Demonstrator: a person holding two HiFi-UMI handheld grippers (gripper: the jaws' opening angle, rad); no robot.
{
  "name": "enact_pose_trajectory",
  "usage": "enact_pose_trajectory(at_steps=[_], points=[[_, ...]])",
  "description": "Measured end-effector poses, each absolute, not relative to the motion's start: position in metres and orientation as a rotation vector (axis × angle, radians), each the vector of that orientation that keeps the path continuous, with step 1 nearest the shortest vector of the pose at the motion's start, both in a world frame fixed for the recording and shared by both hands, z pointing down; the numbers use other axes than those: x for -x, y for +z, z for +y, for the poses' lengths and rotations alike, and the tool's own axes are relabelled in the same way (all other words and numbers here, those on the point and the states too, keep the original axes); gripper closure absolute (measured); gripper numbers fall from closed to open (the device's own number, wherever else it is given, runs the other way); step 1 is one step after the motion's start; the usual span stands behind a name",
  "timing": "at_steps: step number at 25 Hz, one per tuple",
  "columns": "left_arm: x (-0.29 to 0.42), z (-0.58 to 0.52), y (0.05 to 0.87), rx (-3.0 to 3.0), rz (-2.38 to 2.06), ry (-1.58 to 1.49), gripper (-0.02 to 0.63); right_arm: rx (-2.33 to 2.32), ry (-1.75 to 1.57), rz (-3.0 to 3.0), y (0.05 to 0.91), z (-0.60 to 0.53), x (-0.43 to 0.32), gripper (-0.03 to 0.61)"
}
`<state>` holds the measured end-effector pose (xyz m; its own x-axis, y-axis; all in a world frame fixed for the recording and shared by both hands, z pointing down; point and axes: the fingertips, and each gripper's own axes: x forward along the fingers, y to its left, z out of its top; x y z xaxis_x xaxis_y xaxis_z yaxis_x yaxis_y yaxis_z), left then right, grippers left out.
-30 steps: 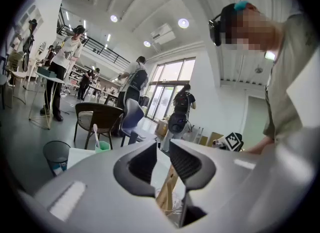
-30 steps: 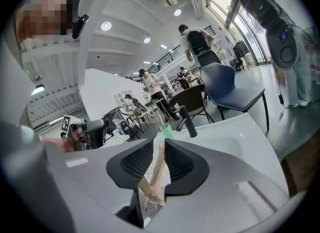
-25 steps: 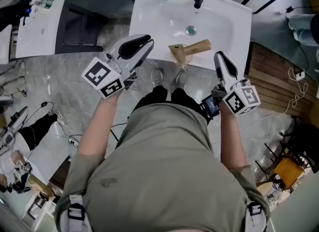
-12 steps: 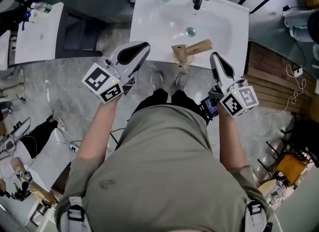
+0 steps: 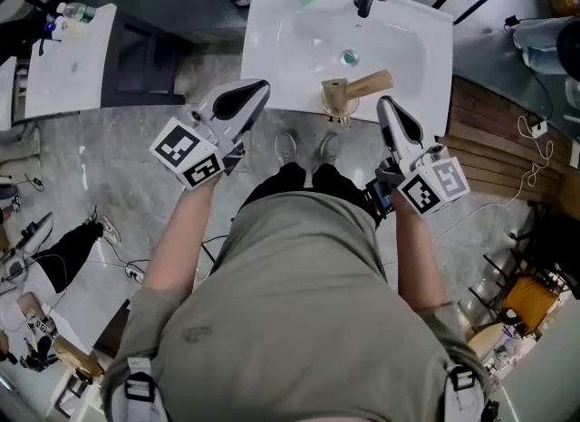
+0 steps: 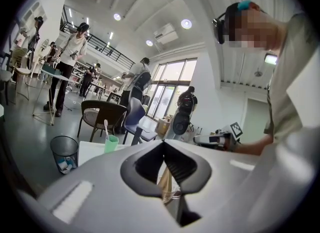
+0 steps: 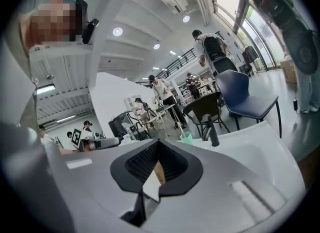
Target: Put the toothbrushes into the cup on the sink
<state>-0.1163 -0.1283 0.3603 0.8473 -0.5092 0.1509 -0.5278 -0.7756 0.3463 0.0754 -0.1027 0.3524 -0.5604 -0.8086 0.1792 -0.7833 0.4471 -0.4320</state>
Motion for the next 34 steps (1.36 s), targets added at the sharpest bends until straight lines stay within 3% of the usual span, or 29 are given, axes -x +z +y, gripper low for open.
enact_pose_trajectory(at_steps=[13,34], points=[[0.124,-0.127,0.365,-2.642,-0.729,0.073,0.607,1.415,-0.761,2.690,0.361,-0.098,-0.049,0.568],[0.087,-0.144,0.380,-2.647,-0.649,0.105,0.607,1.434,-0.862,2.673,0.388,-0.111,-0.070,0.568]])
